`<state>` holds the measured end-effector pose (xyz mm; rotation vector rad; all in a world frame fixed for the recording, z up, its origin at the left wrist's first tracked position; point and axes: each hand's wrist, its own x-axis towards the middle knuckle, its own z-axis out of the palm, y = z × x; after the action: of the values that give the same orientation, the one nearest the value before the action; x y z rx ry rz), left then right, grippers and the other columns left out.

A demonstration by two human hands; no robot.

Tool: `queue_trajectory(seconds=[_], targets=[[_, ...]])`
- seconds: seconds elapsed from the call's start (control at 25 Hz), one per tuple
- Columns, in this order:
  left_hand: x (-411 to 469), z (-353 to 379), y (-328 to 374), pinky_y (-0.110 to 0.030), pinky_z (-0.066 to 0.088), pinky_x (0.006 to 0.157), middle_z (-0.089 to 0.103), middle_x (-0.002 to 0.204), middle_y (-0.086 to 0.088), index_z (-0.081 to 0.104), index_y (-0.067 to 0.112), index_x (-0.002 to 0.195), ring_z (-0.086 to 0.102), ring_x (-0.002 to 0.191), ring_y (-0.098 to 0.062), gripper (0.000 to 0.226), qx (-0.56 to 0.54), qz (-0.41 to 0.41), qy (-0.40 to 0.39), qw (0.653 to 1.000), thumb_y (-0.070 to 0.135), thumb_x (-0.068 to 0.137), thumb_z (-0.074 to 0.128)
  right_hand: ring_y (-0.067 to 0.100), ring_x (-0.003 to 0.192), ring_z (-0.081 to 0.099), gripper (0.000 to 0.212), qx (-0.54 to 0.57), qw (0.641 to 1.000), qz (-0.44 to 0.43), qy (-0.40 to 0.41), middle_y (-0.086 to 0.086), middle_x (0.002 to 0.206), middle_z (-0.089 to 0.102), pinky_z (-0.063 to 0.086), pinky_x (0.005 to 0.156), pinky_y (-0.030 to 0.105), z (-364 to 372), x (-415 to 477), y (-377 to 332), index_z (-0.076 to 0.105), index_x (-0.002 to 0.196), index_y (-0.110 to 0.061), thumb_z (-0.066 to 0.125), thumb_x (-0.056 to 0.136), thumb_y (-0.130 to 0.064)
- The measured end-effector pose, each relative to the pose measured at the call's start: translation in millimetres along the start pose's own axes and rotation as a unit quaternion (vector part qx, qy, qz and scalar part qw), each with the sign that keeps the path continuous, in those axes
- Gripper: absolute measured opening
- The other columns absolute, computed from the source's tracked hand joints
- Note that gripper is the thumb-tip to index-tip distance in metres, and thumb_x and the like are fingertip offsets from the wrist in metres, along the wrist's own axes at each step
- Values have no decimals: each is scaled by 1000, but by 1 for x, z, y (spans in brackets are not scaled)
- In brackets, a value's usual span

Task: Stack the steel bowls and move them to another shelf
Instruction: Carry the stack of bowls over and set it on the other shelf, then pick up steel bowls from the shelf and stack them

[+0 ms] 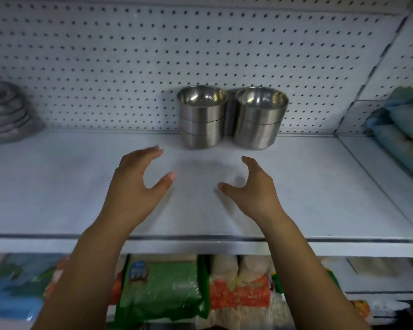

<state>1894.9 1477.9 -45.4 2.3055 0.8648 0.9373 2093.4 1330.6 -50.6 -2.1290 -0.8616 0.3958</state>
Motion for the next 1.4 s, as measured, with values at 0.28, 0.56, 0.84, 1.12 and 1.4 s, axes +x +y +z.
queue_trajectory(seconds=[0.28,0.56,0.84,1.12,1.4], targets=[[-116,-123,-76,-20,30,105,55,145,-1,54,20,146,47,136,-18,64,105,-154,58,981,30,88,78,8,153,28,90,-29,962,-183,-199,-12,168,30,17,110,12,103,-75,-100,25,164,-28,77,92,-41],[-274,-253,-102,-23,30,106,56,144,8,53,26,144,47,135,-14,63,180,-296,168,923,38,87,76,-12,118,51,66,4,904,-283,-319,-17,132,55,30,94,0,216,-162,-195,49,151,-20,79,92,-26],[-463,-331,-89,-17,29,102,60,142,1,58,19,140,51,132,-21,60,242,-463,277,806,32,86,80,15,143,43,70,5,781,-420,-462,-2,156,48,32,115,23,328,-310,-257,47,153,-21,78,92,-33],[-605,-350,-16,-34,38,108,54,149,1,50,26,146,49,137,-20,65,280,-613,393,625,48,89,71,10,134,51,77,7,624,-516,-587,-8,151,52,37,99,12,382,-445,-302,40,156,-26,78,91,-38],[-675,-325,52,-34,39,107,56,145,1,53,24,144,50,135,-22,60,260,-688,493,465,43,90,73,9,143,42,69,2,433,-602,-671,-9,155,49,26,102,12,409,-584,-326,47,152,-28,77,91,-43]])
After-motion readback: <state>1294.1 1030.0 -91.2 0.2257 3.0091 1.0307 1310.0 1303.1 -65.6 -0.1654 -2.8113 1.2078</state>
